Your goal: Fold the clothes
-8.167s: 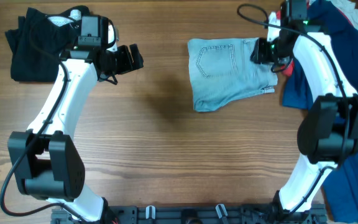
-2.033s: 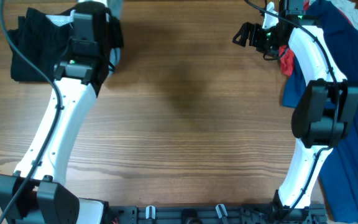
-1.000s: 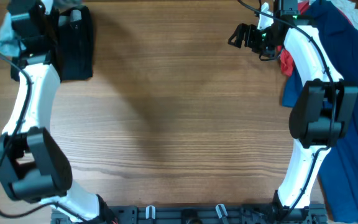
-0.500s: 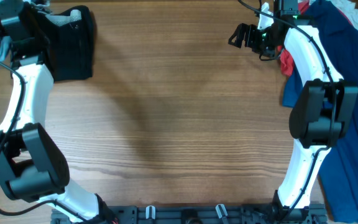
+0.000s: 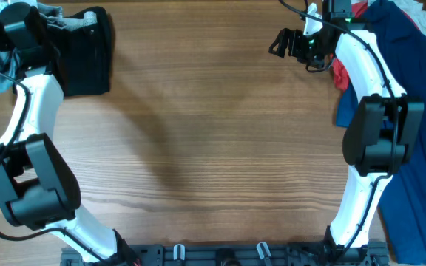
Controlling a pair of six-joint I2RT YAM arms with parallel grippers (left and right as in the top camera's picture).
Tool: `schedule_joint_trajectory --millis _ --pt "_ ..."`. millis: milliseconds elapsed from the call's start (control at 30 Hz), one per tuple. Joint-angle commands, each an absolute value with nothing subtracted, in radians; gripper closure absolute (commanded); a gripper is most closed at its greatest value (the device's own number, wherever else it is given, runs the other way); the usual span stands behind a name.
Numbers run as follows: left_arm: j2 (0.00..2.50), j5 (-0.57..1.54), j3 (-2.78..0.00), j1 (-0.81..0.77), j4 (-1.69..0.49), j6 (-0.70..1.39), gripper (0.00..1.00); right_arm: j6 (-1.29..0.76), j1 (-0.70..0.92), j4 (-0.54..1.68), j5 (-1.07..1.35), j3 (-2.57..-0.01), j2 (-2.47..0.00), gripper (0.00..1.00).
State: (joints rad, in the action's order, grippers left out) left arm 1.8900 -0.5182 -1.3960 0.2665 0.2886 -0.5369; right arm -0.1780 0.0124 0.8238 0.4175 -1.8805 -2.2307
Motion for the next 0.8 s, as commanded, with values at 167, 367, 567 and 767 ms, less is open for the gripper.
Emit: schedule_joint_trajectory --millis 167,367,567,767 --pt "1.902 -0.458 -1.423 0.308 0.365 -0.407 0.96 -0.160 0.017 0.831 0.407 -1.900 -2.201 0.01" --pt "1.960 -0.419 -1.423 0.270 0.337 -0.358 0.96 -0.161 0.022 0.830 0.419 -1.900 -2.201 0.02" --pt "1.960 -0.390 -1.423 0.175 0.216 -0.355 0.92 -0.167 0.033 0.830 0.420 -1.900 -2.201 0.02" --pt "1.960 -0.040 -1.423 0.062 -0.195 -0.192 0.00 -0.167 0.042 0.816 0.427 -1.900 -2.201 0.02"
